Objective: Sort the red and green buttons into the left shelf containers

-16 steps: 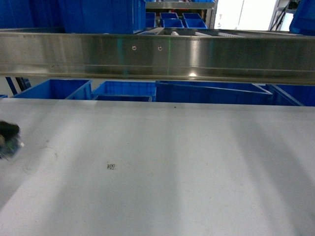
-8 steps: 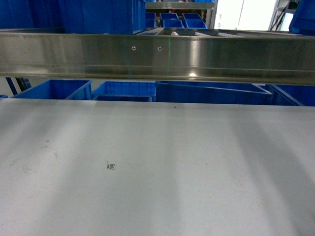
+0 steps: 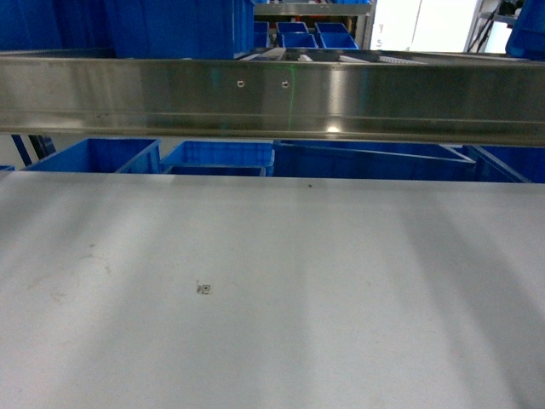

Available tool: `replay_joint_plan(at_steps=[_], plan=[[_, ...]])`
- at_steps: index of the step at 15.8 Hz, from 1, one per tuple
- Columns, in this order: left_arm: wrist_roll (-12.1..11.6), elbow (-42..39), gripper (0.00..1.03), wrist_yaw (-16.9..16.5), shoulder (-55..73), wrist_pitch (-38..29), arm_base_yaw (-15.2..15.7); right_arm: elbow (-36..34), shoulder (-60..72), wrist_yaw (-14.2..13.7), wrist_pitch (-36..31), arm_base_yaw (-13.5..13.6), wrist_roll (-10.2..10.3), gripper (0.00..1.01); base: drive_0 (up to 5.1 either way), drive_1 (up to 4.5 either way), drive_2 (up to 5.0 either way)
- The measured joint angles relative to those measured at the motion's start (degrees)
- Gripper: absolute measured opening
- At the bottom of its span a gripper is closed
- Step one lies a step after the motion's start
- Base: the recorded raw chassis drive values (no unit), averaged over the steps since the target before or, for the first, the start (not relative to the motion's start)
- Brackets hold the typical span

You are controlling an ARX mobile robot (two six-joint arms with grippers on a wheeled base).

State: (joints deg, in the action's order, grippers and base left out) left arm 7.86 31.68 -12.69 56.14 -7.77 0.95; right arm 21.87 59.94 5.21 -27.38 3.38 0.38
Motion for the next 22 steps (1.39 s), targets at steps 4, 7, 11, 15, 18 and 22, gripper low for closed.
replay_joint_plan(at_steps=[4, 7, 11, 15, 18, 22], plan=[[-0.35, 0.02, 0.26, 0.20, -0.04, 0.15, 0.17, 0.00, -0.04, 0.11, 0.07, 0.00, 0.00, 0.25, -5.3, 2.10, 2.1], [-0.35, 0.02, 0.26, 0.24, -0.04, 0.07, 0.26, 0.00, -0.04, 0.11, 0.07, -0.02, 0.00, 0.25, -4.9, 2.46, 2.5], [-0.35, 0.02, 0.26, 0.33, -0.04, -0.13, 0.28, 0.00, -0.02, 0.15, 0.13, 0.00, 0.00, 0.25, -4.9, 2.52, 2.5], [-0.35, 0.04, 0.26, 0.24, -0.04, 0.07, 0.26, 0.02, -0.04, 0.15, 0.11, 0.00, 0.00, 0.25, -4.9, 2.46, 2.5], [-0.35, 0.04, 0.26, 0.42, -0.02, -0.02, 0.33, 0.02, -0.04, 0.17, 0.11, 0.04, 0.00, 0.25, -5.0, 2.46, 2.5], [-0.35, 0.04, 0.26, 0.42, -0.02, 0.09, 0.33, 0.02, -0.02, 0.17, 0.07, 0.04, 0.00, 0.25, -5.0, 2.45, 2.4]])
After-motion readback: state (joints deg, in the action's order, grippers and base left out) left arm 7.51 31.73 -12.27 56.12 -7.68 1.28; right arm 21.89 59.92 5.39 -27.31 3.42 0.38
